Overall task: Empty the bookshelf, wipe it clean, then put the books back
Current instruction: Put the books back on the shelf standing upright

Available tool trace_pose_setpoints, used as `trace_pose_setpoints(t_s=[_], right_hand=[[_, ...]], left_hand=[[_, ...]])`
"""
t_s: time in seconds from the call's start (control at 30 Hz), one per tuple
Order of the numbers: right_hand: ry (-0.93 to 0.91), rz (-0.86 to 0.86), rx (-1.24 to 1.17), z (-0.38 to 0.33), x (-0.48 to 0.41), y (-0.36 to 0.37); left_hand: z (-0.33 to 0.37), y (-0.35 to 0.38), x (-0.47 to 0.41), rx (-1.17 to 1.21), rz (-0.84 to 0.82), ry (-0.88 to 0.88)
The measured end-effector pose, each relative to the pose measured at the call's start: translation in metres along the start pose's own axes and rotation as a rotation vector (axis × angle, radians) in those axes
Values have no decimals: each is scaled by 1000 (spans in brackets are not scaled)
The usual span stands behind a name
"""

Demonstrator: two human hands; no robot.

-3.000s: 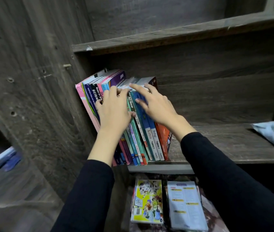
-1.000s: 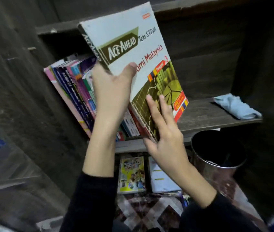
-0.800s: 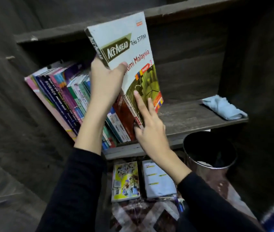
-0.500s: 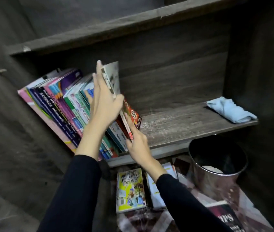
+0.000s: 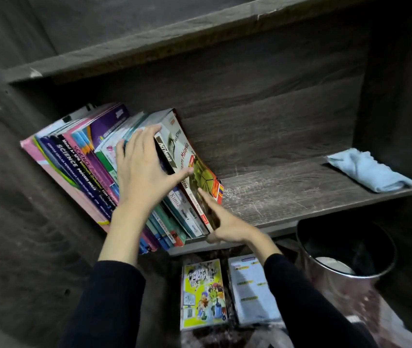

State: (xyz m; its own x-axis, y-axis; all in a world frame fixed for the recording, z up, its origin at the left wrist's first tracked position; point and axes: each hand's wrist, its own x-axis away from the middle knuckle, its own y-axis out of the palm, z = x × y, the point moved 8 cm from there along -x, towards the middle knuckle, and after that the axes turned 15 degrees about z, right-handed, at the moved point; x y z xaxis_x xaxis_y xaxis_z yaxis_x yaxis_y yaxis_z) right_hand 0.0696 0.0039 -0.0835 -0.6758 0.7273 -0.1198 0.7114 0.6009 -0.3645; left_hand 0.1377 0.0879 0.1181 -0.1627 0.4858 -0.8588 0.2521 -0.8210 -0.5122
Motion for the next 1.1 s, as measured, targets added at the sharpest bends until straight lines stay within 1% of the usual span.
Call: trace_pose_setpoints(t_s=[0.03,0.07,0.13,0.27,0.37,0.53,0.6,0.67,0.7,0.73,0.8,0.83,0.9,0.97,1.03,1.1], right_hand=[[37,-7,11,8,-1,-4],[77,26,17,15,-2,-8],[124,138,12,22,-2,-15],[52,349,115,16,0,-24],[63,435,127,20,-1,-23],[88,408,125,20,-3,-24],[99,358,186,17,-3,-24],[105,273,233,6,-3,-23],[70,258,224,-5,-4,-26],[-15,289,194,-26,-7,-31],[-238,431,138,-79,-10,-45],[-333,487,129,-107,-10,-49],[-494,540,133,-155,-10,-50],[-612,549,171,-193,-12,-45],[-740,548,318,-220,-16,-36],[-794,516,548,-229,-27,-22]], left_hand=[[-2,-1,-2,-5,-44,3],[-5,-2,-3,-8,-84,-1],[-9,-4,-6,-13,-119,-17],[-9,-1,-7,-83,-41,-43],[-9,2,-7,-105,9,-61],[-11,7,-8,-106,31,-71],[-10,7,-4,-92,28,-59],[-14,-2,4,-47,96,-88],[-21,-11,11,-20,163,-138],[-32,-22,18,9,247,-211],[-56,-40,34,85,391,-362],[-64,-43,38,126,421,-405],[-71,-42,40,179,415,-402],[-72,-39,41,189,399,-379],[-71,-37,42,186,388,-363],[-69,-35,44,181,379,-357]])
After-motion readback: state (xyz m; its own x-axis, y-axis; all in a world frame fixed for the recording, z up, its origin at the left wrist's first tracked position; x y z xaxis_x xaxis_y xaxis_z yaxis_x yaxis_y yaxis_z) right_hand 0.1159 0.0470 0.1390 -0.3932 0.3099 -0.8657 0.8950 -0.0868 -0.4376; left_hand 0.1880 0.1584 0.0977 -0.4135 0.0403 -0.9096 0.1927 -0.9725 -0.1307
